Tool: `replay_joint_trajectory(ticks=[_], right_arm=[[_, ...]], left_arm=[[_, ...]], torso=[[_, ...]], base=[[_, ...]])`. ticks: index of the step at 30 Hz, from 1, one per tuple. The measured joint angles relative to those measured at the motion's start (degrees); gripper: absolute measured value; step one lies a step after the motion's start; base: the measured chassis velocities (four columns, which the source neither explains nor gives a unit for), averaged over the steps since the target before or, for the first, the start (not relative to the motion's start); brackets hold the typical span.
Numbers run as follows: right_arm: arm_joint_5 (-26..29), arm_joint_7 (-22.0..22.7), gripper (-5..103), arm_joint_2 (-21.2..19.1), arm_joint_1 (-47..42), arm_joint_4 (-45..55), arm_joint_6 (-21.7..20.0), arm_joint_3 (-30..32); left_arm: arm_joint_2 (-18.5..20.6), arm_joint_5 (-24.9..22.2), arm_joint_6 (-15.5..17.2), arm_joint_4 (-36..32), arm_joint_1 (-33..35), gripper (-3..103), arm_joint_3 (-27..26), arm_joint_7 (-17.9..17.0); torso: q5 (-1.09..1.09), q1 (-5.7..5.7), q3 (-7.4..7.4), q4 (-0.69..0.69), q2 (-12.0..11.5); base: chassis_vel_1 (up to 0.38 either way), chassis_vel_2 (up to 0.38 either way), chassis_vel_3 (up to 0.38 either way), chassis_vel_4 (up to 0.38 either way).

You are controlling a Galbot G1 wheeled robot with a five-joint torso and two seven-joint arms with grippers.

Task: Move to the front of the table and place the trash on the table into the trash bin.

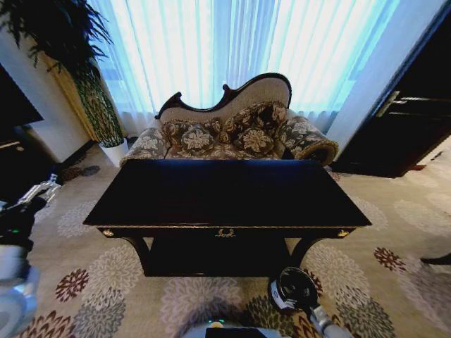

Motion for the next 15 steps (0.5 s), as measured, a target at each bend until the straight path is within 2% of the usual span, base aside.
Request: replay_joint_trajectory(ticks=[3,4,6,8,9,14,15], right_arm=[[0.6,3.3,100,-0.9,-4.3,8.8,-1.1,1.2],[0.6,5.8,100,-2.0,-8.2,14.4,-1.5,1.6],[0.6,6.8,100,-2.6,-9.8,16.6,-1.6,1.8],[1.3,10.5,100,-4.4,-14.8,22.2,-2.4,2.8],[1.3,10.5,100,-4.4,-14.8,22.2,-2.4,2.8],[4.3,17.3,100,-7.7,-23.2,32.7,-3.7,6.8],[4.3,17.3,100,-7.7,-23.2,32.7,-3.7,6.8]], left_arm=[[-0.4,0.7,0.0,0.0,-0.2,100,0.8,0.0],[-0.6,1.0,0.0,0.0,-0.3,100,1.2,0.0],[-0.6,1.1,0.0,0.0,-0.3,100,1.2,0.0],[-0.6,1.2,0.0,0.0,-0.4,100,1.3,-0.1],[-0.6,1.2,0.0,0.0,-0.4,100,1.3,-0.1],[-0.4,1.2,-0.1,0.0,-0.4,100,1.1,-0.1],[-0.4,1.2,-0.1,0.0,-0.4,100,1.1,-0.1]], torso=[[0.04,0.0,0.0,0.05,0.0],[0.03,0.0,0.0,0.02,0.0],[0.03,0.01,0.0,0.0,0.0],[0.03,0.0,0.0,0.01,0.0],[0.03,0.0,0.0,0.01,0.0],[0.03,0.0,0.0,0.02,0.0],[0.03,0.0,0.0,0.02,0.0]], base=[[0.0,0.0,0.0,0.0],[0.0,0.0,0.0,0.0],[0.0,0.0,0.0,0.0],[0.0,0.0,0.0,0.0],[0.0,0.0,0.0,0.0],[0.0,0.0,0.0,0.0],[0.0,0.0,0.0,0.0]])
